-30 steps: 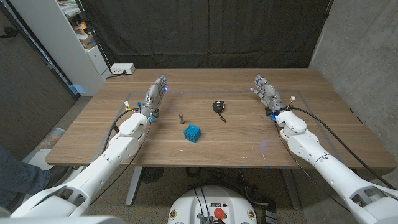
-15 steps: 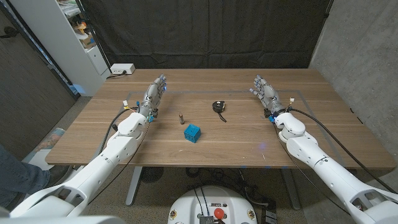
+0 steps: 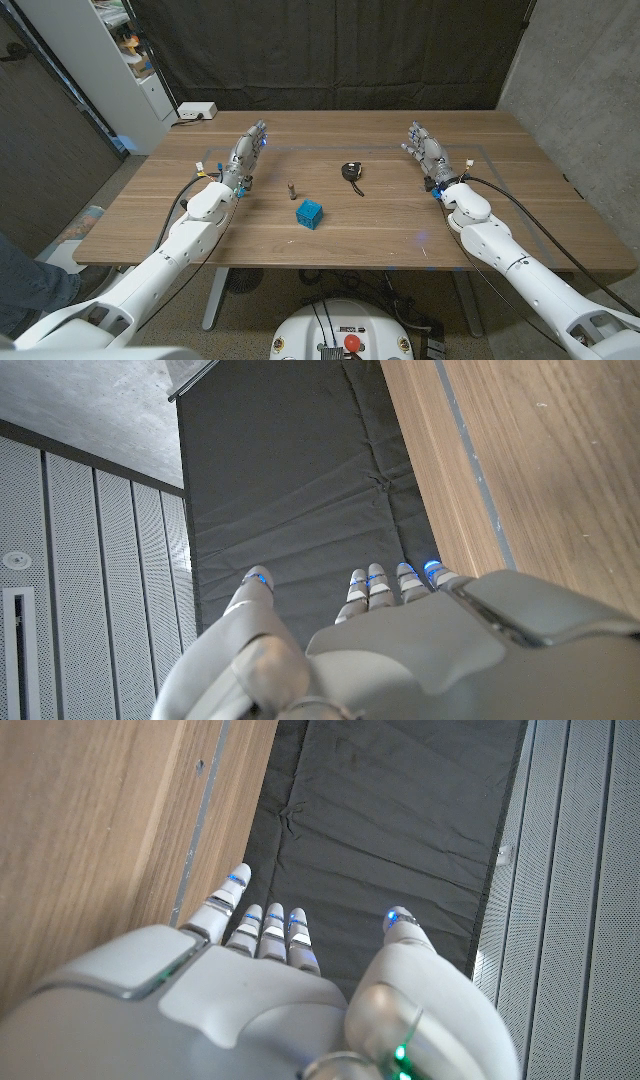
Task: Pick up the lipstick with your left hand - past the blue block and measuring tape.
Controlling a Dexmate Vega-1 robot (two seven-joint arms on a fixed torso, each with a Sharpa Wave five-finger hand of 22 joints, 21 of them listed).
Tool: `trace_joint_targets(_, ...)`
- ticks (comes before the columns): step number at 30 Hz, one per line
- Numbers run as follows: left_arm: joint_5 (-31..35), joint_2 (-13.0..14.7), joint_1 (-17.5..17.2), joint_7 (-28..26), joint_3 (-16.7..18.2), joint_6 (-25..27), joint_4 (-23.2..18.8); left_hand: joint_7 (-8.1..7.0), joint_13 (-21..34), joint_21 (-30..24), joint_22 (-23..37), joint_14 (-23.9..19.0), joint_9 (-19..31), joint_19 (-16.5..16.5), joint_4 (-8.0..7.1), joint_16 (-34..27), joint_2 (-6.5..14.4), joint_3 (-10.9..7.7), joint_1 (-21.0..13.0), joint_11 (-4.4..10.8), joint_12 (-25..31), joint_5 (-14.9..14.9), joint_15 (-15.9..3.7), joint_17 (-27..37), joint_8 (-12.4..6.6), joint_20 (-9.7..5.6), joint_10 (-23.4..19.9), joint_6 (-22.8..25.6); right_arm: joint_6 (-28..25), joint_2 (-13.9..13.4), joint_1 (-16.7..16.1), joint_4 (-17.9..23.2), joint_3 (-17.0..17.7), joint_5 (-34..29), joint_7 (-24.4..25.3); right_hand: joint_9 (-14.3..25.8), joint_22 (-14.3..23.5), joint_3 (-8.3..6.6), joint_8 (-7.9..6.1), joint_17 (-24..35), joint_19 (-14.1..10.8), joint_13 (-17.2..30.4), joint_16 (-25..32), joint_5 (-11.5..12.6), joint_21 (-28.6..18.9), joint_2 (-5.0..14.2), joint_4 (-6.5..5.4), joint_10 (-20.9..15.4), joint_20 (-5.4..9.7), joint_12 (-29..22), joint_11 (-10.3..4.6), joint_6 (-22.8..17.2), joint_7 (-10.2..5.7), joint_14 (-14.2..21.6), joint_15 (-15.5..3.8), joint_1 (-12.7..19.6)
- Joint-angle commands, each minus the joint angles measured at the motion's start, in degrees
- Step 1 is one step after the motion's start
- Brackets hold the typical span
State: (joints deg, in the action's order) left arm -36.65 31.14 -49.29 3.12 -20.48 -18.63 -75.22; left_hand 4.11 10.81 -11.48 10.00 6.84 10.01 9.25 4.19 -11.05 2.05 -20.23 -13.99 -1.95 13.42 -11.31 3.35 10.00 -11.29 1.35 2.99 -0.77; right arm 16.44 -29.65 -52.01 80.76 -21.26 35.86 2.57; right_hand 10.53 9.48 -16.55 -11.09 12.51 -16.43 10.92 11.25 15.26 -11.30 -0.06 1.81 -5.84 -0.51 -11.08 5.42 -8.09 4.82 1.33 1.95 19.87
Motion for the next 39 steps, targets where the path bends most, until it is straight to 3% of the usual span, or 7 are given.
trace_joint_targets(1,0.35,1.48,-1.38,-0.19,0.47,-0.05,-1.76,-0.02,0.24,-0.18,0.23,-0.25,0.18,0.26,0.12,-0.27,0.23,-0.30,-0.54,0.25,0.16,-0.35,-0.23,0.29,-0.37,0.60,-0.14,0.52,0.35,-0.43,-0.88,1.35,0.31,-0.66,0.99,0.28,0.18,-0.31,-0.22,0.15,-0.32,0.21,0.30,0.07,-0.04,0.05,0.29,-0.32,-0.11,-0.32,-0.01,-0.48,-0.06,0.13,0.28,0.40)
trace_joint_targets(26,2.20,3.60,-3.03,-1.41,1.34,-1.22,-4.38,-0.55,0.27,-0.05,0.27,-0.45,0.21,0.38,0.73,-0.09,0.62,-0.61,-1.31,0.84,0.00,-0.25,-0.88,0.27,-0.26,1.12,-0.39,1.10,0.72,0.18,-0.41,0.97,-0.01,-1.18,1.26,0.28,0.19,-0.27,-0.21,0.01,-0.41,0.19,0.33,-0.02,0.09,0.15,0.43,-0.39,-0.07,-0.33,-0.04,-0.58,-0.13,0.19,0.16,0.36)
trace_joint_targets(39,4.12,4.97,-3.71,-1.74,1.52,-2.43,-4.91,-1.78,0.34,0.30,0.25,-0.03,0.29,1.18,2.40,0.22,1.15,-1.57,-3.74,0.46,-0.51,-0.14,-0.68,0.26,-0.53,2.34,0.36,2.09,0.64,0.44,-0.08,0.85,-0.22,-1.52,1.56,0.28,0.19,-0.24,-0.21,-0.03,-0.40,0.19,0.36,-0.06,0.16,0.19,0.48,-0.40,-0.11,-0.32,-0.04,-0.64,-0.17,0.23,0.18,0.30)
